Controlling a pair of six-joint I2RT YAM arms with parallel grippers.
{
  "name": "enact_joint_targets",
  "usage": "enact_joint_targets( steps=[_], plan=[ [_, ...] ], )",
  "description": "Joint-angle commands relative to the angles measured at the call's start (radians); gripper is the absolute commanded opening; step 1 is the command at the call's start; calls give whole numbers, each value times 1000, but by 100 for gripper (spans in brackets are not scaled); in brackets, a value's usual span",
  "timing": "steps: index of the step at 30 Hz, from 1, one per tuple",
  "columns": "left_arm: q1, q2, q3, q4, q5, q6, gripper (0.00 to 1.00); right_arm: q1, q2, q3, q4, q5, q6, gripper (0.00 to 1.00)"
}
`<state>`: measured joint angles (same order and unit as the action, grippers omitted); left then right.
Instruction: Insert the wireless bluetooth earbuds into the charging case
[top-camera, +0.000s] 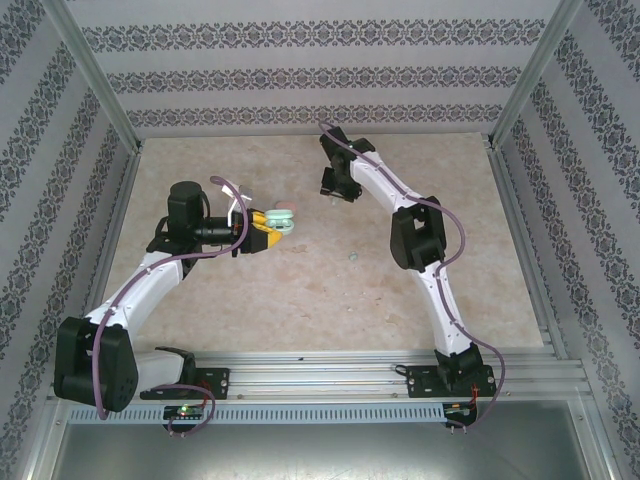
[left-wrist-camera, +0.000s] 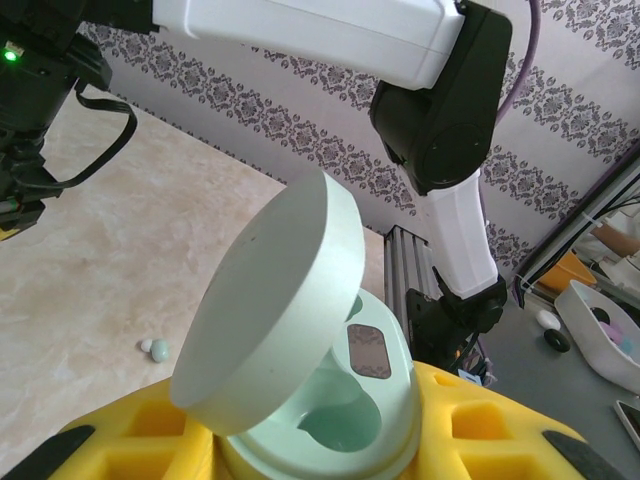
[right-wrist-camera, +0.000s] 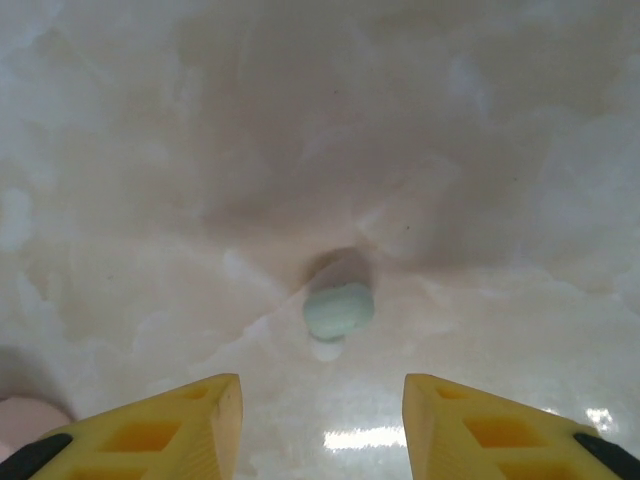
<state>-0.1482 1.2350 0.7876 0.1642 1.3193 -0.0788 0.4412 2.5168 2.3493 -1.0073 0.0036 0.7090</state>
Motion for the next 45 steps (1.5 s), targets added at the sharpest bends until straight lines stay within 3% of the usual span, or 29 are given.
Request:
enact_joint_targets(
  steps=[1, 12, 25, 37, 45],
  plan=[
    [12, 2, 11, 32, 15, 8, 14, 4, 44, 49, -44, 44, 14, 46],
    [12, 11, 8, 47, 16, 1, 14, -4, 106, 91, -45, 37, -6, 45],
    [13, -4, 6, 49, 16, -7, 14, 19, 88, 55, -50, -25, -118, 28],
    [12, -50, -8, 41, 12, -16, 14, 56, -130, -259, 29, -62, -197, 22],
    [12, -84, -27, 23, 9, -9, 14, 162, -323, -598, 89, -97, -240, 22]
  ],
)
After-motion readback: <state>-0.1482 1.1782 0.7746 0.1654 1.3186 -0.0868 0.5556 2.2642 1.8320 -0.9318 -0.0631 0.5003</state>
